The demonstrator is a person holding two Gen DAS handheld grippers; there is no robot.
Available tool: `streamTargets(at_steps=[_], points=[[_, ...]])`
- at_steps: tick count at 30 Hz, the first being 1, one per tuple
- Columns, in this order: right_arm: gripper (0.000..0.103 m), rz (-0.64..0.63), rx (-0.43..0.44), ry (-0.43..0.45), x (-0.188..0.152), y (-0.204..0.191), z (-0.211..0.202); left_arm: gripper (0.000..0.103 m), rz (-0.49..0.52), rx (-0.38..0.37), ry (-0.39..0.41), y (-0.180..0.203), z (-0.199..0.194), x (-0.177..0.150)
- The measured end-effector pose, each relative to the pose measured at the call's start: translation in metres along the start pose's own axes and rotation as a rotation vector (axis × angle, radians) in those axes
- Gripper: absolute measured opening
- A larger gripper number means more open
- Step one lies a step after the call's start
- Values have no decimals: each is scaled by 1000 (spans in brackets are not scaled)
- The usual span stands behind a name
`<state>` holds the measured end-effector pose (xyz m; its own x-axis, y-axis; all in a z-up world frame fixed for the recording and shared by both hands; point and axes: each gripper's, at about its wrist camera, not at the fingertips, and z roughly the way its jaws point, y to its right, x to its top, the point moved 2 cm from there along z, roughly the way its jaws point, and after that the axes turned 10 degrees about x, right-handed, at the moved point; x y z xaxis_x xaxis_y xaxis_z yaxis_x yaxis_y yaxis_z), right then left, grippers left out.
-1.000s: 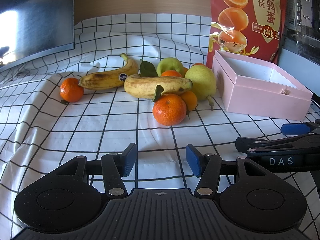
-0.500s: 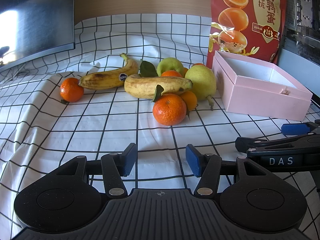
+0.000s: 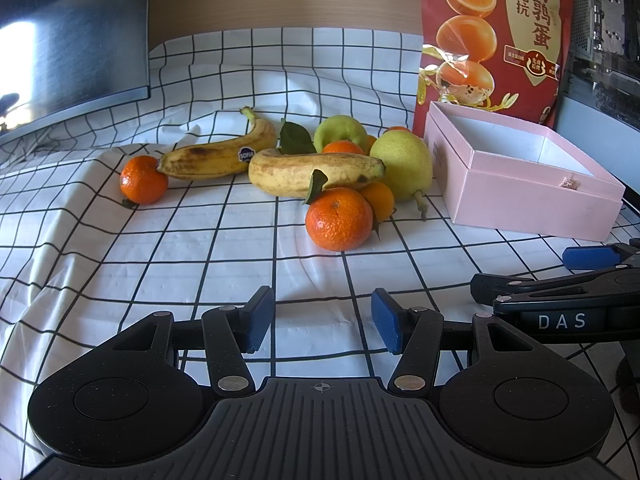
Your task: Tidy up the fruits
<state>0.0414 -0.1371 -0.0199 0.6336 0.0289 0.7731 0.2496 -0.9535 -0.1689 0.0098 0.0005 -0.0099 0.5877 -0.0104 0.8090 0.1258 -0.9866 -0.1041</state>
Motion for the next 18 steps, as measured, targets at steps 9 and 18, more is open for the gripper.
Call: streamTargets(at_steps=[9, 18], points=[[103, -8, 30, -75, 8, 3, 1, 60, 0, 5, 2, 1, -2, 1], [103, 14, 6, -130, 8, -2, 1, 59, 42, -20, -4, -2, -2, 3]])
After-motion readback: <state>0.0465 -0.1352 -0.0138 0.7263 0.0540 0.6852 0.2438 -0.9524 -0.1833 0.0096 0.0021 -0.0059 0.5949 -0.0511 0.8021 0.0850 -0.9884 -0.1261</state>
